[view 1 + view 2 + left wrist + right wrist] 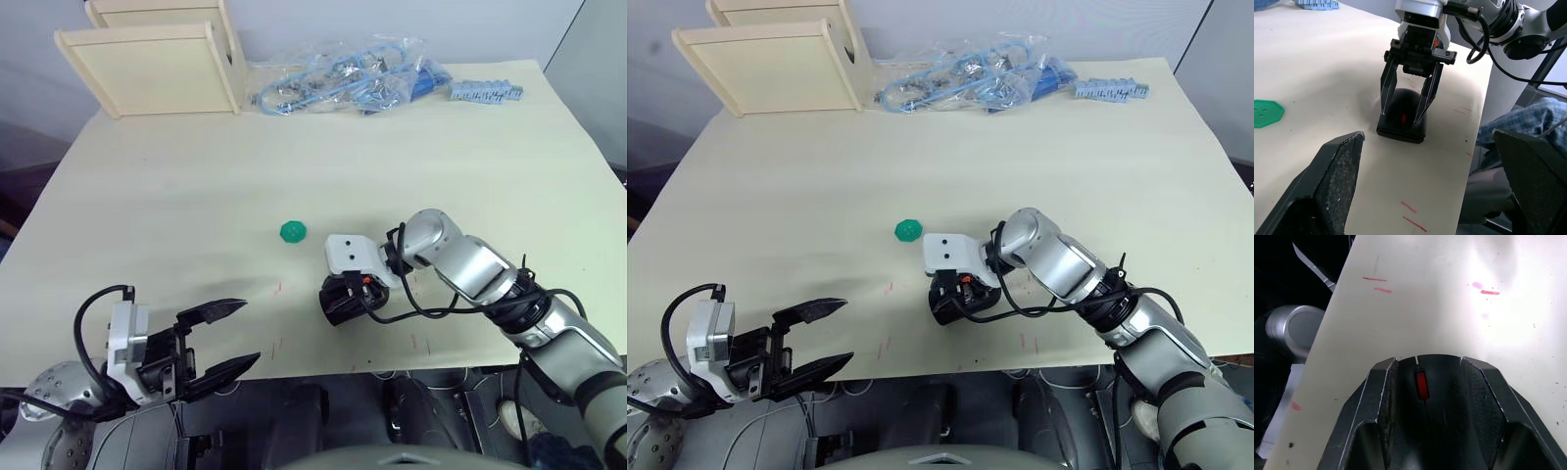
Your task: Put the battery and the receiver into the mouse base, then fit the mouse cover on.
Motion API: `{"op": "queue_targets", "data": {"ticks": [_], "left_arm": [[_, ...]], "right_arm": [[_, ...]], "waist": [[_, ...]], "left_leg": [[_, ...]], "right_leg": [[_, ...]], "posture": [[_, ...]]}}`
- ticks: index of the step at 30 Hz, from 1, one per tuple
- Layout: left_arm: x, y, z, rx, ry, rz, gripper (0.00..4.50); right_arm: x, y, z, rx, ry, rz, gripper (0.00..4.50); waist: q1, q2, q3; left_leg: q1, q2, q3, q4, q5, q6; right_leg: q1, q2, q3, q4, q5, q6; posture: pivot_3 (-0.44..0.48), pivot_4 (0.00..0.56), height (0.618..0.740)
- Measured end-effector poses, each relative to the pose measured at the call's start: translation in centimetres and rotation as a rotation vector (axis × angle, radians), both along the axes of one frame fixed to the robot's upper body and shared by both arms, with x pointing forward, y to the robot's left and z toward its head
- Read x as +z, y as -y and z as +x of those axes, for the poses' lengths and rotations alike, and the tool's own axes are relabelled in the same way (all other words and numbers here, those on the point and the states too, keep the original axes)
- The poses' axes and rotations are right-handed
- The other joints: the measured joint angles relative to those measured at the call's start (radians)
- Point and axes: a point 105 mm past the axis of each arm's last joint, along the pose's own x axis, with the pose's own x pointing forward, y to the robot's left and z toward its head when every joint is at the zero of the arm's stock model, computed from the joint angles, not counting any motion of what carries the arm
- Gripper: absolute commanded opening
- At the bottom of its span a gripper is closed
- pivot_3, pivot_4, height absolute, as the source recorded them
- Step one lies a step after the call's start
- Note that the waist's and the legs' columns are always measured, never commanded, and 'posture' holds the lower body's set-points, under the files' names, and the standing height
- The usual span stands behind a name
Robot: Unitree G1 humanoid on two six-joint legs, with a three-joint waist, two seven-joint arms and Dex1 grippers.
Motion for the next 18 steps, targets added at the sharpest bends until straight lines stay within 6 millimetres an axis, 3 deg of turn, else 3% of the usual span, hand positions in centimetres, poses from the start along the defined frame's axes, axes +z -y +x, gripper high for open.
{"op": "queue_targets", "data": {"ticks": [9,18], "left_arm": [[-0.3,-0.1,-0.2,0.005,0.002,0.015,4.50],[-0.3,-0.2,-0.1,0.007,0.002,0.014,4.50]], "right_arm": [[-1.2,0.5,0.0,0.013,0.025,-0.023,2.12],[-2.5,1.0,0.2,-0.006,0.020,-0.074,2.12]], "waist": [[0.006,-0.001,-0.006],[0.022,0.004,-0.030]], "left_leg": [[0.002,0.000,0.000,0.000,0.000,0.000],[0.016,-0.001,0.000,-0.004,-0.001,0.000]], "right_leg": [[0.002,0.000,0.000,-0.001,0.000,0.000],[0.016,0.000,-0.001,-0.007,-0.001,-0.001]], "posture": [[0.000,0.150,0.740],[0.000,0.150,0.740]]}}
